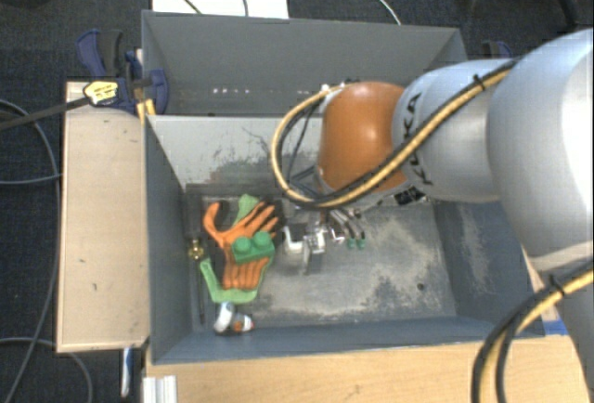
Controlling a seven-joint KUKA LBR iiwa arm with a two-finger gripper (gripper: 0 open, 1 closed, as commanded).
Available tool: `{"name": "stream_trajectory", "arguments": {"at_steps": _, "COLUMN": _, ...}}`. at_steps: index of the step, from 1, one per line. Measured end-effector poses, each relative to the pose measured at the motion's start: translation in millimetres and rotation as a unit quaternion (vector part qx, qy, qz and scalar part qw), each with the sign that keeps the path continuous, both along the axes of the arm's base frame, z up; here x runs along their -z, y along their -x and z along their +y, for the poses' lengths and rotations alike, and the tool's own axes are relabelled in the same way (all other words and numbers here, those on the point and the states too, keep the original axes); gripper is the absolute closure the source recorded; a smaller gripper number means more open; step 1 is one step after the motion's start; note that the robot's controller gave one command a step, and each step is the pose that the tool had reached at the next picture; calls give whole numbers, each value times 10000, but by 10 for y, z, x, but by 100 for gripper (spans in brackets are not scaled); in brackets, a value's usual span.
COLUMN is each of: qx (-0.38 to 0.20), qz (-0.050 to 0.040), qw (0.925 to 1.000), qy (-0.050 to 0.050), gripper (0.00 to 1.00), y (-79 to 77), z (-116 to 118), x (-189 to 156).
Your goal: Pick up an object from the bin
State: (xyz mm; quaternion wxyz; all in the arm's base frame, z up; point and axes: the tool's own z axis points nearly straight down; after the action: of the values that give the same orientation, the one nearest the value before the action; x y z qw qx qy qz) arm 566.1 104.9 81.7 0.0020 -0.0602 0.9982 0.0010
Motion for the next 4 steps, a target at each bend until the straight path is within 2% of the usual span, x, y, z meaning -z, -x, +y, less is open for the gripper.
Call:
{"name": "stream_trajectory", "arguments": {"at_steps": 1, "qx": -557, "qz": -37, "qw": 9984, "qy": 5, "gripper": 0, "y": -214, "z": -51, "x": -798}}
{"name": "stream_trajectory", "arguments": {"at_steps": 2, "qx": -1506, "qz": 5, "qw": 9886, "qy": 4, "gripper": 0, "y": -131, "z": -68, "x": -174}}
{"name": "stream_trajectory", "arguments": {"at_steps": 3, "qx": -1598, "qz": -48, "qw": 9871, "qy": 8, "gripper": 0, "y": -180, "z": -210, "x": 112}}
{"name": "stream_trajectory", "arguments": {"at_steps": 4, "qx": -1643, "qz": -24, "qw": 9864, "qy": 5, "gripper": 100, "y": -213, "z": -117, "x": 102}}
